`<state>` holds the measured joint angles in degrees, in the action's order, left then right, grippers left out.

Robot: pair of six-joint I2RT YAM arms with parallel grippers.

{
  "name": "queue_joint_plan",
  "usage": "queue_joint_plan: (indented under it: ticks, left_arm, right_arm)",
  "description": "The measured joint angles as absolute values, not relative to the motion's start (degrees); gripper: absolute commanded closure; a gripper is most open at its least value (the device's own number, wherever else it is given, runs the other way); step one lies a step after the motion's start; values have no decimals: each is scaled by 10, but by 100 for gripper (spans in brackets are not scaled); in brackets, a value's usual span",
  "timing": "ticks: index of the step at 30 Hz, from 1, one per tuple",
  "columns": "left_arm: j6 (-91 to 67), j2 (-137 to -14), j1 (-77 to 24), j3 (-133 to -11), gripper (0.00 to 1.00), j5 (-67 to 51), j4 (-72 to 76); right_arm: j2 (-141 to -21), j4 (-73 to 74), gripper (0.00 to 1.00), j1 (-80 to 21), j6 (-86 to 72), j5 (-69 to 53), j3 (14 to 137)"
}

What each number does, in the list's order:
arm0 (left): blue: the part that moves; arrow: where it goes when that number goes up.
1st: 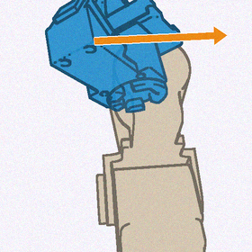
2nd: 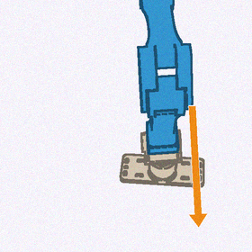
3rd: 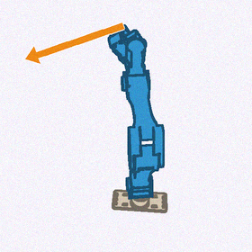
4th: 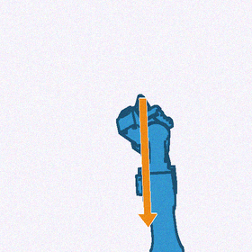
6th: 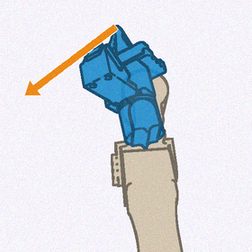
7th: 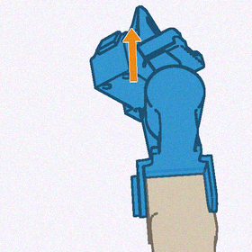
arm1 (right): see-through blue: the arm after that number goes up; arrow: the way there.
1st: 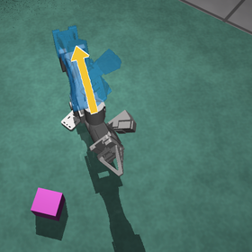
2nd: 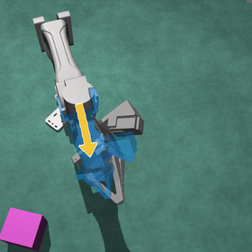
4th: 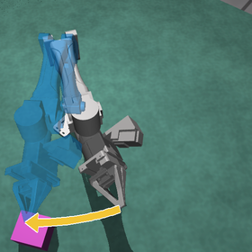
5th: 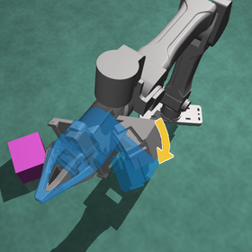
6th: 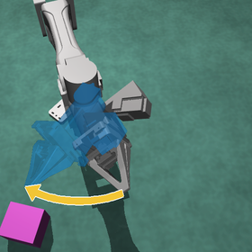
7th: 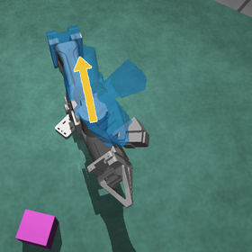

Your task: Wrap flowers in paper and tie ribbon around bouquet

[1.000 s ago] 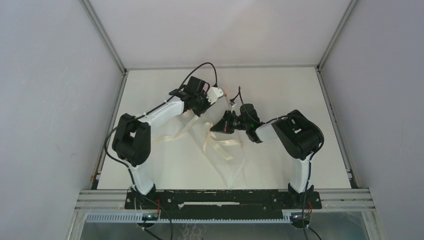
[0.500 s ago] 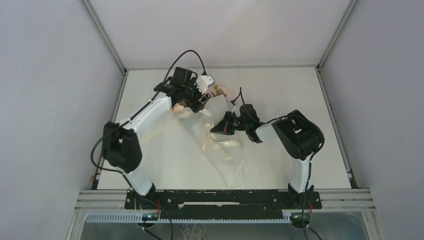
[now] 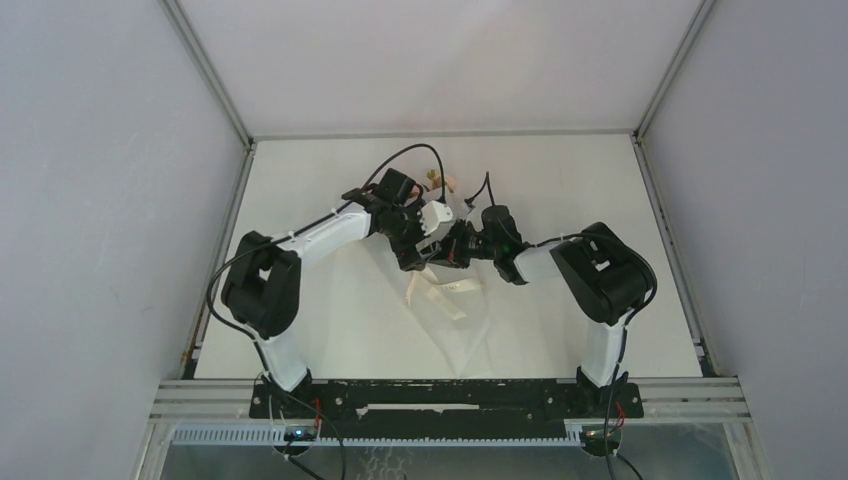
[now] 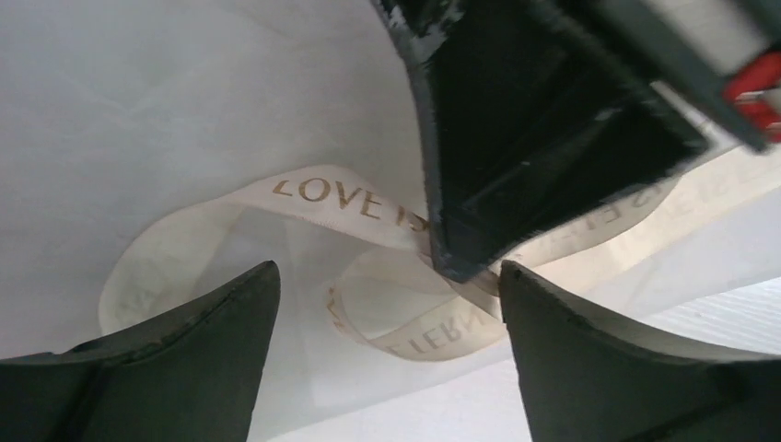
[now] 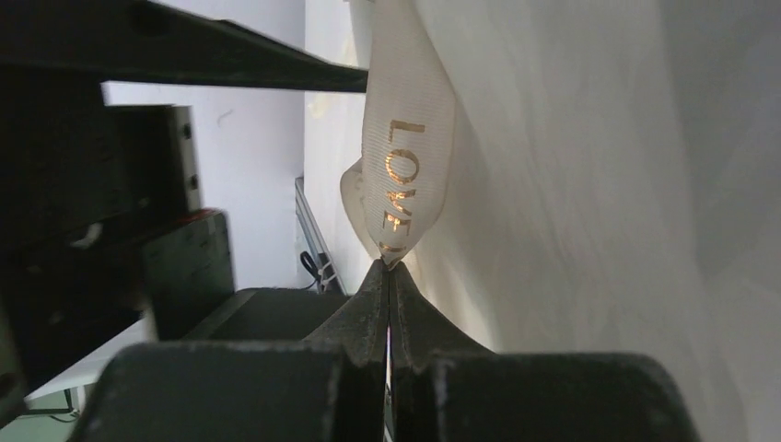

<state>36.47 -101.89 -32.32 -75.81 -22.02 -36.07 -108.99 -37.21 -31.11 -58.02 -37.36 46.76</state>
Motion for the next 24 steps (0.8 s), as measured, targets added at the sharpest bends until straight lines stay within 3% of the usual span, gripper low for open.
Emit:
queue_joint_plan:
  ticks: [2, 11, 17, 24]
  left_arm:
    - [362, -1030, -321, -758, 19, -213, -356]
    - [363, -1033, -302, -758, 20, -234, -364]
    - [358, -1023, -255, -758, 38, -283, -393]
    - [338, -1037, -258, -758, 37, -290, -397]
  right_arm:
    - [-1083, -372, 100, -311, -581, -373, 467]
    - [-1080, -366, 100, -308, -582, -367, 461]
    - [-1080, -361, 100, -308, -582, -365, 458]
    - [-1080, -361, 100, -308, -581, -364, 458]
